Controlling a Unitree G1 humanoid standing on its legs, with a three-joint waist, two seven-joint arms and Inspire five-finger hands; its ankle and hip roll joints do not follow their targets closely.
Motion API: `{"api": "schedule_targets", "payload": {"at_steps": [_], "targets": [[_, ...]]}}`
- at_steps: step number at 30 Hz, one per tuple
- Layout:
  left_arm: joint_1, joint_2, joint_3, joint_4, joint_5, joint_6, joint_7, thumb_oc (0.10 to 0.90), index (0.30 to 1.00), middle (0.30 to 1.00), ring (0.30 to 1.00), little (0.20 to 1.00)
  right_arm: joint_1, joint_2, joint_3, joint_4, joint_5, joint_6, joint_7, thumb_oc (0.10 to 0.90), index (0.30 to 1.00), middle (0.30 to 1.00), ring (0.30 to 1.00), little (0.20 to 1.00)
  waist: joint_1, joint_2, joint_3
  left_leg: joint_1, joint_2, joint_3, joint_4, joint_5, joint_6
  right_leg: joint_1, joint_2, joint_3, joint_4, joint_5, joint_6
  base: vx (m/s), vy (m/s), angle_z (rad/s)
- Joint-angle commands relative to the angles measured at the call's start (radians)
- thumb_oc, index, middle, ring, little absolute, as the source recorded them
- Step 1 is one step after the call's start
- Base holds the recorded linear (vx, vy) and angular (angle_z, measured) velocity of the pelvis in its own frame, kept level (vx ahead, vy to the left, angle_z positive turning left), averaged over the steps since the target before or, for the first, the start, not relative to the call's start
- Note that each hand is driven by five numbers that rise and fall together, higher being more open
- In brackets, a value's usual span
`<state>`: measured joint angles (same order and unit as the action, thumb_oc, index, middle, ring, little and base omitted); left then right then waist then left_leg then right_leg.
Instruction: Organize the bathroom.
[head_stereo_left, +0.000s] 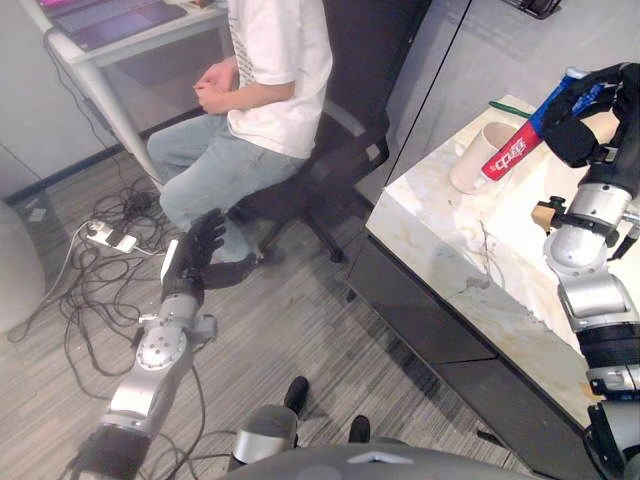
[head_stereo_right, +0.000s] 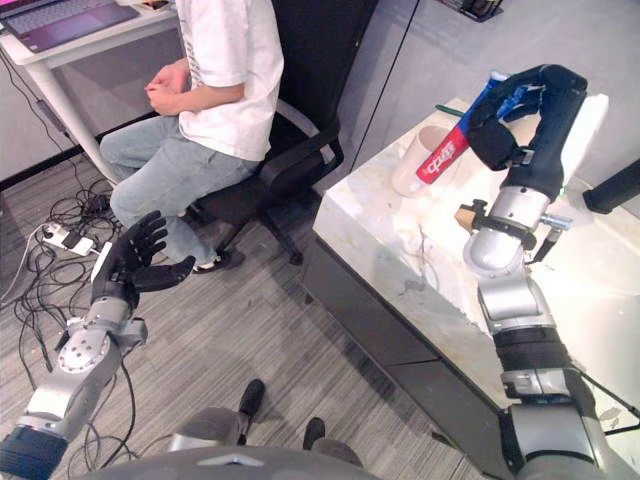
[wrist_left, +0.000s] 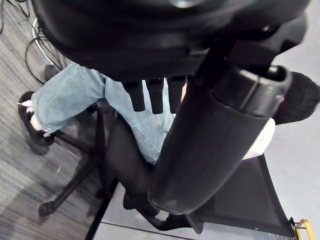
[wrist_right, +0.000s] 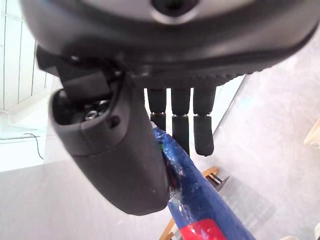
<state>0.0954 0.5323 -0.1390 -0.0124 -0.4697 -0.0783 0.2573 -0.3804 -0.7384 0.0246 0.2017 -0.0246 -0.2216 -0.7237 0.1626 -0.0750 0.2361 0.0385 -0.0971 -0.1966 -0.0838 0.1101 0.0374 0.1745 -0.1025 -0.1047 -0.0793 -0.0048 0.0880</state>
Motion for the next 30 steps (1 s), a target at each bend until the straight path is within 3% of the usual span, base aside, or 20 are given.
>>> {"api": "schedule_targets", "payload": {"at_steps": [1, 6, 12, 15, 16, 20, 23, 24, 25, 27, 28, 30], "targets": [[0.006, 0.035, 0.027, -0.109, 0.007, -0.071, -0.003, 0.8, 0.9, 0.9, 0.9, 0.9, -0.065, -0.078, -0.024, -0.013, 0.002, -0.059, -0.047, 0.4, 0.3, 0.3, 0.3, 0.3, 0.01, 0.005, -0.14, 0.011, 0.014, -0.009, 0.026, -0.108, 0.026, -0.084, 0.012, -0.043, 0.108, -0.005, -0.012, 0.03, 0.014, 0.0], [0.015, 0.035, 0.02, -0.114, 0.0, -0.084, -0.001, 0.8, 0.9, 0.9, 0.9, 0.9, -0.069, -0.069, -0.03, -0.042, 0.012, -0.087, -0.061, 0.4, 0.3, 0.3, 0.3, 0.3, 0.011, 0.006, -0.137, 0.011, 0.015, -0.006, 0.034, -0.113, 0.03, -0.081, 0.008, -0.044, 0.118, -0.01, -0.012, 0.0, 0.015, 0.0], [-0.01, 0.029, 0.006, -0.105, 0.004, -0.11, 0.026, 0.8, 0.9, 0.9, 0.9, 0.9, -0.077, -0.053, -0.054, -0.156, 0.034, -0.12, -0.084, 0.4, 0.3, 0.3, 0.3, 0.3, -0.003, 0.0, -0.127, 0.006, -0.004, -0.015, 0.065, -0.126, 0.05, -0.11, -0.006, -0.027, 0.225, 0.018, -0.005, -0.04, 0.062, -0.03], [-0.04, 0.026, -0.004, -0.099, 0.004, -0.115, 0.029, 0.8, 0.9, 0.9, 0.9, 0.9, -0.082, -0.057, -0.08, -0.209, 0.043, -0.131, -0.108, 0.4, 0.3, 0.3, 0.3, 0.3, -0.014, -0.002, -0.123, -0.002, -0.026, -0.029, 0.092, -0.134, 0.071, -0.15, -0.014, -0.007, 0.358, 0.055, -0.005, -0.05, 0.119, 0.02], [-0.054, 0.022, -0.013, -0.089, 0.009, -0.119, 0.029, 0.8, 0.9, 0.9, 0.9, 0.9, -0.084, -0.058, -0.086, -0.213, 0.044, -0.14, -0.118, 0.4, 0.3, 0.3, 0.3, 0.3, -0.017, -0.002, -0.121, -0.005, -0.038, -0.035, 0.102, -0.139, 0.08, -0.179, -0.02, -0.002, 0.453, 0.093, -0.002, -0.04, 0.099, 0.06], [-0.08, 0.01, -0.031, -0.091, 0.026, -0.099, 0.032, 0.8, 0.9, 0.9, 0.9, 0.9, -0.089, -0.082, -0.112, -0.221, 0.041, -0.139, -0.134, 0.4, 0.3, 0.3, 0.3, 0.3, -0.038, 0.018, -0.107, 0.01, -0.04, -0.056, 0.119, -0.149, 0.085, -0.305, -0.009, 0.04, 0.695, 0.161, -0.003, -0.02, 0.104, 0.05], [-0.085, 0.006, -0.037, -0.071, 0.02, -0.099, 0.034, 0.8, 0.9, 0.9, 0.9, 0.9, -0.12, -0.116, -0.124, -0.194, 0.051, -0.111, -0.128, 0.4, 0.3, 0.3, 0.3, 0.3, -0.044, 0.016, -0.113, 0.025, -0.042, -0.058, 0.11, -0.157, 0.076, -0.334, -0.017, 0.041, 0.6, 0.147, -0.013, 0.08, -0.026, 0.12], [-0.086, 0.005, -0.04, -0.071, 0.013, -0.092, 0.042, 0.8, 0.9, 0.9, 0.9, 0.9, -0.139, -0.14, -0.127, -0.183, 0.064, -0.089, -0.122, 0.4, 0.3, 0.3, 0.3, 0.3, -0.052, 0.01, -0.117, 0.041, -0.042, -0.063, 0.099, -0.167, 0.065, -0.33, -0.01, 0.037, 0.444, 0.12, -0.015, 0.14, -0.103, 0.02], [-0.086, 0.005, -0.041, -0.071, 0.011, -0.09, 0.042, 0.8, 0.9, 0.9, 0.9, 0.9, -0.143, -0.148, -0.13, -0.177, 0.061, -0.083, -0.118, 0.4, 0.3, 0.3, 0.3, 0.3, -0.057, 0.006, -0.119, 0.049, -0.044, -0.068, 0.095, -0.173, 0.06, -0.332, -0.003, 0.04, 0.369, 0.108, -0.014, 0.16, -0.122, -0.1], [-0.081, 0.006, -0.049, -0.063, 0.011, -0.105, 0.039, 0.8, 0.9, 0.9, 0.9, 0.9, -0.14, -0.168, -0.131, -0.147, 0.074, -0.086, -0.109, 0.4, 0.3, 0.3, 0.3, 0.3, -0.072, 0.0, -0.124, 0.072, -0.047, -0.077, 0.082, -0.192, 0.05, -0.326, 0.026, 0.042, 0.172, 0.13, 0.001, 0.12, -0.103, -0.03], [-0.074, 0.004, -0.053, -0.067, 0.024, -0.118, 0.049, 0.8, 0.9, 0.9, 0.9, 0.9, -0.13, -0.171, -0.13, -0.14, 0.073, -0.088, -0.109, 0.4, 0.3, 0.3, 0.3, 0.3, -0.081, -0.004, -0.116, 0.076, -0.054, -0.08, 0.09, -0.193, 0.049, -0.344, 0.03, 0.052, 0.163, 0.173, 0.012, 0.1, -0.123, 0.16], [-0.051, 0.001, -0.059, -0.07, 0.029, -0.142, 0.057, 0.8, 0.9, 0.9, 0.9, 0.9, -0.129, -0.162, -0.13, -0.131, 0.068, -0.072, -0.099, 0.4, 0.3, 0.3, 0.3, 0.3, -0.071, -0.008, -0.125, 0.095, -0.031, -0.073, 0.076, -0.2, 0.042, -0.3, 0.04, 0.045, 0.105, 0.155, 0.01, 0.13, -0.147, 0.33]]}}
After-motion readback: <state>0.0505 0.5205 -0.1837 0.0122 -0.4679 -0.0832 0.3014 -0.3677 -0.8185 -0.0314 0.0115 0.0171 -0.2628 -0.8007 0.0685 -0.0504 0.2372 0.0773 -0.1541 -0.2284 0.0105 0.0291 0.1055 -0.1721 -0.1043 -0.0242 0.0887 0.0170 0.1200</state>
